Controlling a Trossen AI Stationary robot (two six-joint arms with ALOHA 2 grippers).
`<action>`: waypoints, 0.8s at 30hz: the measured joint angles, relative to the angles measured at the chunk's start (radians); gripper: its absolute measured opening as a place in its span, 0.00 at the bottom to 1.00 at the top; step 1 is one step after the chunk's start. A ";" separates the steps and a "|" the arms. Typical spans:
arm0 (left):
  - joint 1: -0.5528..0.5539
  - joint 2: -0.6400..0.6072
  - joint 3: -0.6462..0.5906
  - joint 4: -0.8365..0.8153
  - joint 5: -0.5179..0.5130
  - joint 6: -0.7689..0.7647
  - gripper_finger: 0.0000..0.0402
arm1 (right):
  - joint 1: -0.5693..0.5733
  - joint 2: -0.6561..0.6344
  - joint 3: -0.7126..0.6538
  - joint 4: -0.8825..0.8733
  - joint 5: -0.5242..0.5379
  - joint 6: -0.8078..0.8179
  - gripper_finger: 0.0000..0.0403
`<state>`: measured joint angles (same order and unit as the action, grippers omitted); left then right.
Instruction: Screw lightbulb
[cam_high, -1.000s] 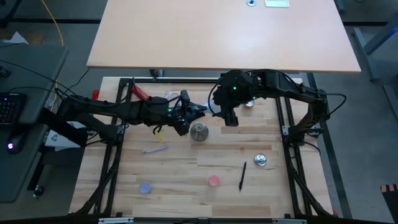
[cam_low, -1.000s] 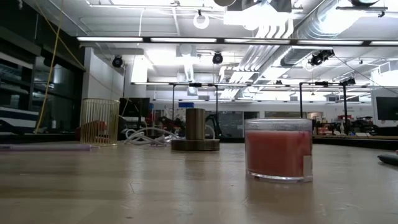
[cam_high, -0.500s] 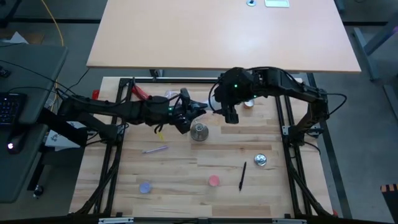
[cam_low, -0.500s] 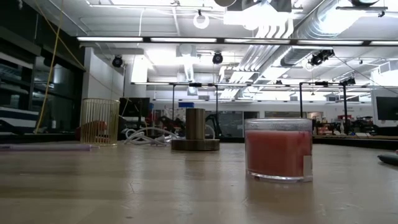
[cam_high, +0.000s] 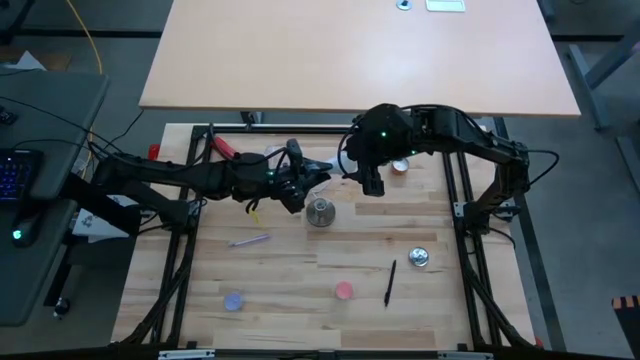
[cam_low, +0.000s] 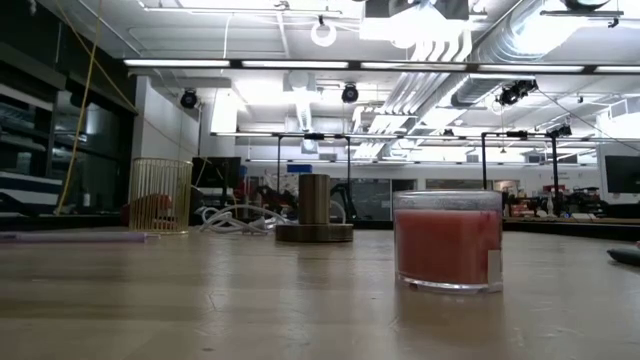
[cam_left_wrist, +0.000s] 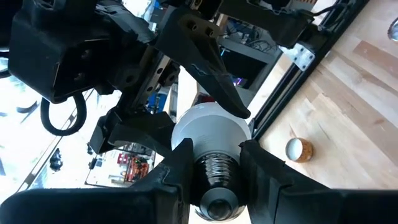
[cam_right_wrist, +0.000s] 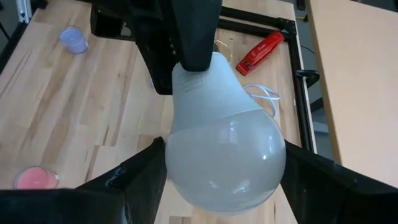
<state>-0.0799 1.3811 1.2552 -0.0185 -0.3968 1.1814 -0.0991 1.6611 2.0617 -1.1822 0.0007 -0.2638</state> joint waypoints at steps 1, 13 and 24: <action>0.000 0.001 0.000 0.000 0.001 -0.001 0.23 | 0.001 0.000 0.000 -0.004 -0.006 -0.002 0.68; 0.002 0.003 -0.005 -0.047 -0.016 0.001 0.23 | 0.004 -0.008 0.004 -0.083 -0.035 0.042 0.85; 0.018 -0.032 -0.003 -0.038 -0.166 -0.234 0.23 | -0.027 -0.005 0.003 -0.134 -0.008 -0.009 0.97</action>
<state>-0.0623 1.3491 1.2518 -0.0561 -0.5623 0.9470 -0.1259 1.6566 2.0647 -1.3163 -0.0071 -0.2727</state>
